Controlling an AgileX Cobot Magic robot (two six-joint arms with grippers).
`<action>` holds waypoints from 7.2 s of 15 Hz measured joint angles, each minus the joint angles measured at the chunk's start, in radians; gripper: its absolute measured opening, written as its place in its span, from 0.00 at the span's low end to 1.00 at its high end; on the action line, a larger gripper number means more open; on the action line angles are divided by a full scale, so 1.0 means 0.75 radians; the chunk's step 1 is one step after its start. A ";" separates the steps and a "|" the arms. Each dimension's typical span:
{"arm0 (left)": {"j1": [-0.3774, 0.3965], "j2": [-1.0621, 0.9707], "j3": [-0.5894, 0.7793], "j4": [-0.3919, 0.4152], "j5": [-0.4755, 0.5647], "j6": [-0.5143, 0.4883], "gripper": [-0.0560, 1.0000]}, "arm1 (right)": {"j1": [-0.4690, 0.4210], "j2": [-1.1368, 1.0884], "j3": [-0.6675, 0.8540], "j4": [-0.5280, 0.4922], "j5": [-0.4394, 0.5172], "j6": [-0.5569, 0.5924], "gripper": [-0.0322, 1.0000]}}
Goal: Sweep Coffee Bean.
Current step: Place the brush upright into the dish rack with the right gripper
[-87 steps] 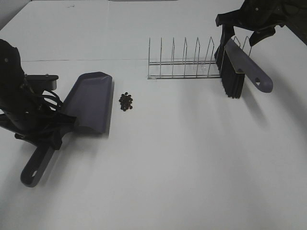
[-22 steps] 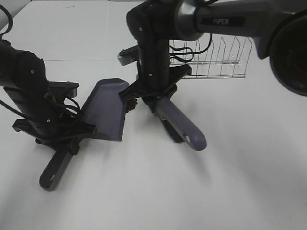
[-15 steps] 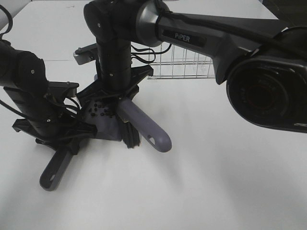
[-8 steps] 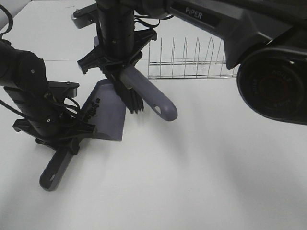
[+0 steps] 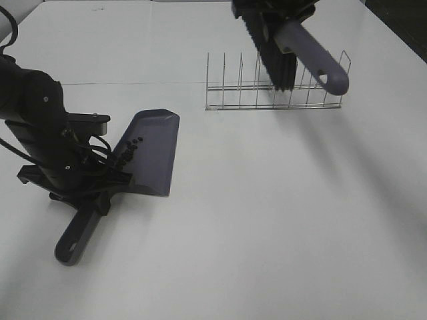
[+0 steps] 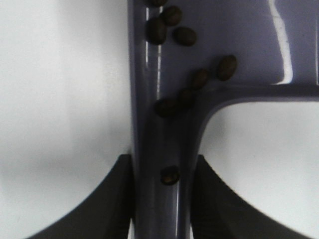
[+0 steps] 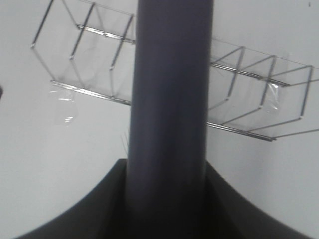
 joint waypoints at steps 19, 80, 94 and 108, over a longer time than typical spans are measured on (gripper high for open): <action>0.000 0.000 0.000 0.003 0.001 0.004 0.31 | -0.267 -0.179 0.640 0.065 0.000 0.043 0.30; 0.000 0.000 0.000 0.004 0.005 0.004 0.31 | -0.320 -0.029 0.440 0.083 -0.001 -0.072 0.28; 0.000 0.000 0.000 0.007 0.005 0.023 0.31 | -0.317 -0.108 0.725 0.077 0.001 -0.061 0.28; 0.000 0.000 0.000 0.007 0.005 0.027 0.31 | -0.301 0.184 0.177 0.008 0.001 -0.072 0.28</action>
